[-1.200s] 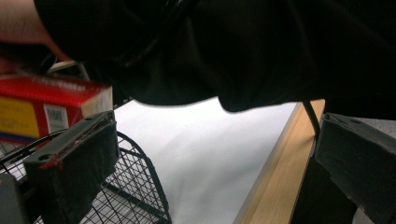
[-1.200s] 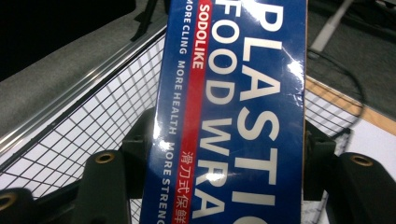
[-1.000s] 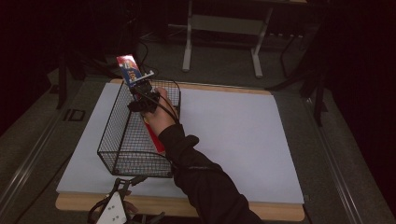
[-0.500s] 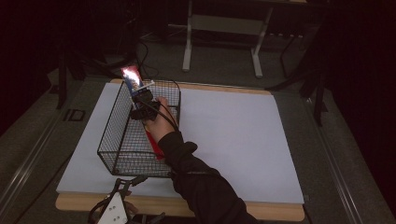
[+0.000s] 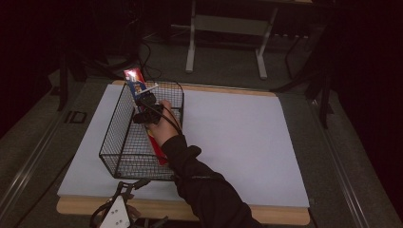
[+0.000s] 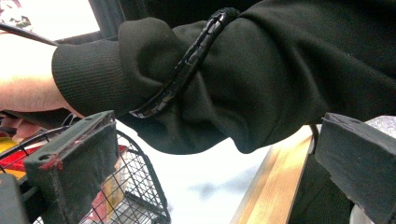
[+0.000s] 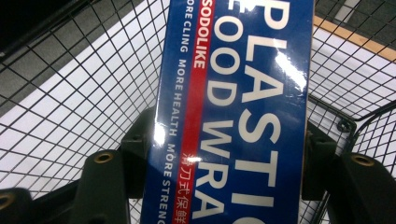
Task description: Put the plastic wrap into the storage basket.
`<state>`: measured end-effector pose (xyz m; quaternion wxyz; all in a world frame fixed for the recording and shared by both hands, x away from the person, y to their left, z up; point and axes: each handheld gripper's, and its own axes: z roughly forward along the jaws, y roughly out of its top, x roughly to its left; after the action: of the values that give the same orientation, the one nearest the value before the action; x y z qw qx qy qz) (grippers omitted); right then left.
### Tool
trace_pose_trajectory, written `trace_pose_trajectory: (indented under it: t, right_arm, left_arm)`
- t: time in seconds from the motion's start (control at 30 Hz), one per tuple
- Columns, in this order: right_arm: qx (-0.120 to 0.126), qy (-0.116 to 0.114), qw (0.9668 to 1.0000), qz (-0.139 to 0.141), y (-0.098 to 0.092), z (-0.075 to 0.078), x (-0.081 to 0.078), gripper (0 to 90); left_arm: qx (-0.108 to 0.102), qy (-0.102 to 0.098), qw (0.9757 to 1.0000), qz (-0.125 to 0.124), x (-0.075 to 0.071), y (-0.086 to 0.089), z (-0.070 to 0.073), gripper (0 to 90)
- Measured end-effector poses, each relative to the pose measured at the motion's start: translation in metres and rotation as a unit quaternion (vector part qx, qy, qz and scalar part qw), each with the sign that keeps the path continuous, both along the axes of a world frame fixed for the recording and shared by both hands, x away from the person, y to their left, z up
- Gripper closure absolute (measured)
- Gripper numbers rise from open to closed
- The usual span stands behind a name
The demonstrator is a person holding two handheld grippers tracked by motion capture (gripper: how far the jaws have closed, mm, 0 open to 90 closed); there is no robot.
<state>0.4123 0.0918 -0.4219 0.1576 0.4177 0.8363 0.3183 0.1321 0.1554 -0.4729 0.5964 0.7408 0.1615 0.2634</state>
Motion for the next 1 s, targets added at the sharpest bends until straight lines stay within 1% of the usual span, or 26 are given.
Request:
trace_pose_trajectory:
  t: [0.17, 0.2, 0.27, 0.33, 0.4, 0.47, 0.57, 0.63, 0.7, 0.9, 1.0]
  right_arm:
    - [-0.013, 0.012, 0.9998, 0.003, 0.002, 0.001, 0.003, 37.6]
    - [-0.016, 0.019, 0.9997, 0.001, 0.003, 0.000, 0.003, 37.7]
    - [-0.030, 0.024, 0.9993, -0.003, 0.003, -0.004, 0.004, 37.9]
    - [-0.028, 0.041, 0.9988, -0.006, 0.001, -0.008, 0.006, 38.2]
    - [-0.023, 0.045, 0.9986, -0.010, 0.000, -0.011, 0.004, 38.2]
    - [-0.030, 0.050, 0.9982, -0.013, 0.000, -0.013, 0.004, 38.3]
    - [-0.027, 0.064, 0.9974, -0.018, -0.002, -0.017, 0.004, 38.4]
    - [-0.025, 0.063, 0.9975, -0.021, -0.003, -0.021, 0.005, 38.3]
    - [-0.025, 0.067, 0.9971, -0.026, -0.004, -0.024, 0.007, 38.3]
    - [-0.029, 0.064, 0.9974, -0.019, -0.001, -0.026, 0.007, 38.1]
    - [-0.037, 0.070, 0.9968, -0.013, 0.002, -0.034, 0.007, 37.8]
  left_arm:
    - [0.003, 0.000, 1.0000, 0.000, 0.000, 0.000, 0.000, 0.1]
    - [0.003, -0.001, 1.0000, 0.000, 0.000, 0.000, 0.000, 0.1]
    - [0.003, -0.001, 1.0000, -0.001, 0.000, 0.000, 0.000, 0.1]
    - [0.004, 0.000, 1.0000, -0.001, 0.000, -0.001, 0.000, 0.1]
    - [0.002, -0.001, 1.0000, -0.001, 0.000, 0.000, 0.000, 0.1]
    - [0.002, 0.000, 1.0000, -0.001, 0.000, -0.001, 0.000, 0.1]
    - [0.004, -0.001, 1.0000, -0.002, 0.000, -0.001, 0.000, 0.1]
    - [0.004, -0.001, 1.0000, -0.002, 0.000, -0.001, 0.000, 0.1]
    - [0.004, -0.001, 1.0000, -0.002, 0.000, -0.001, 0.000, 0.1]
    - [0.003, 0.001, 1.0000, -0.002, 0.001, -0.001, -0.001, 0.1]
    - [0.005, 0.001, 1.0000, -0.003, 0.000, -0.002, -0.001, 0.1]
